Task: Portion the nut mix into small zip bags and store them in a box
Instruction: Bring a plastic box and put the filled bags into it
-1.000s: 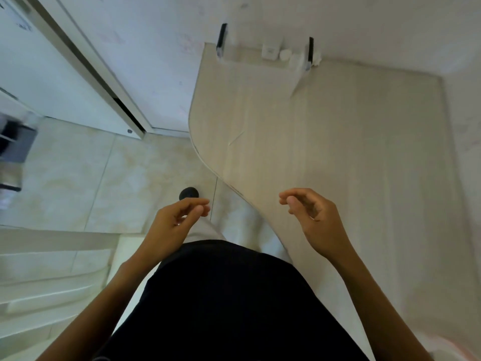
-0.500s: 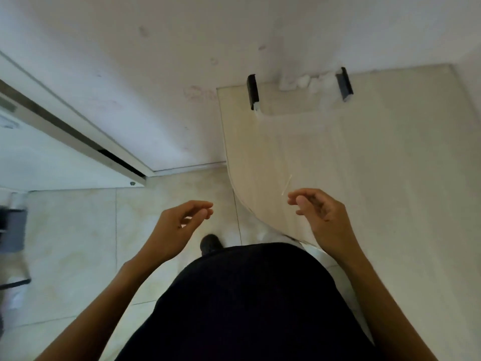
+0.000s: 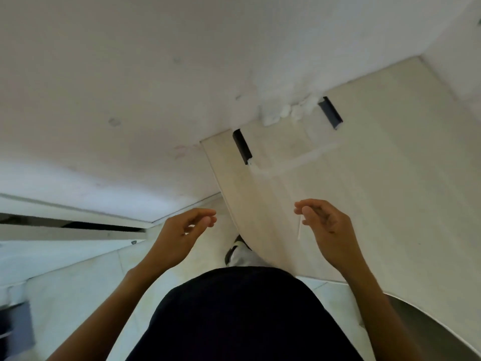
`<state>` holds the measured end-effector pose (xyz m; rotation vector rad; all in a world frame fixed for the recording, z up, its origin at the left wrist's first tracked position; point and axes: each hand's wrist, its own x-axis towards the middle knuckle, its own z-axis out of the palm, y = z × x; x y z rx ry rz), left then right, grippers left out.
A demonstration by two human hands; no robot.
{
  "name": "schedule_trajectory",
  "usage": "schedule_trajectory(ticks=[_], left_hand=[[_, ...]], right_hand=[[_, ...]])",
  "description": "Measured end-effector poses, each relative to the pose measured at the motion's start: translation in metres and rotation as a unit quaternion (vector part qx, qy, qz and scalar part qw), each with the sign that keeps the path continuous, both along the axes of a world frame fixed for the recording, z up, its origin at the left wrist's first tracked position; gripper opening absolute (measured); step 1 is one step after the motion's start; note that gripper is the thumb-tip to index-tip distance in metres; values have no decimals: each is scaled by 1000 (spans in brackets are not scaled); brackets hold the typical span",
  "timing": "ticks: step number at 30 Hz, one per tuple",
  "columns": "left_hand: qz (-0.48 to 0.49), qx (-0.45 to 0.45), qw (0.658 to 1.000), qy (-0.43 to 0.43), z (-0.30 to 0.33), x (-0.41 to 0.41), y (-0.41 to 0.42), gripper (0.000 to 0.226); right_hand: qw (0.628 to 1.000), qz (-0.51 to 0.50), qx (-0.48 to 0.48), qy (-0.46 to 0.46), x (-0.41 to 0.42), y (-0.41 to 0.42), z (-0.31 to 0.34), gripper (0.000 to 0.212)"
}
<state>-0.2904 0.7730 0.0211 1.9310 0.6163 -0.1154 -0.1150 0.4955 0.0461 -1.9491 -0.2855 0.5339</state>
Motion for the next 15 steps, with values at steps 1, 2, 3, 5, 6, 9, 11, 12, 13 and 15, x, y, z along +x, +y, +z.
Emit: schedule_trajectory(ticks=[1, 2, 3, 5, 6, 9, 11, 12, 13, 15], left_hand=[[0, -3, 1000, 5, 2, 13, 6, 28], [-2, -4, 1000, 10, 6, 26, 12, 30], [-7, -4, 1000, 12, 9, 40, 19, 31], [-23, -7, 1000, 15, 11, 68, 31, 30], [-33, -6, 999, 16, 12, 84, 36, 29], [-41, -45, 998, 34, 9, 126, 47, 32], [-20, -99, 991, 89, 8, 150, 50, 36], [-4, -131, 983, 129, 7, 162, 51, 43], [12, -172, 971, 168, 5, 172, 51, 52], [30, -249, 942, 223, 0, 192, 53, 66]], right_hand=[[1000, -7, 0, 3, 10, 4, 2, 16], [1000, -14, 0, 0, 21, 9, 4, 17], [1000, -17, 2, -5, 33, 13, 6, 19], [1000, -10, -2, -25, 58, 23, 11, 24], [999, -3, -7, -36, 71, 29, 13, 24], [997, 5, -36, -74, 110, 40, 17, 20], [994, -16, -50, -98, 133, 47, 20, 20], [991, -32, -58, -117, 145, 51, 19, 22], [987, -49, -73, -136, 158, 55, 17, 25], [975, -78, -133, -162, 187, 62, 8, 36]])
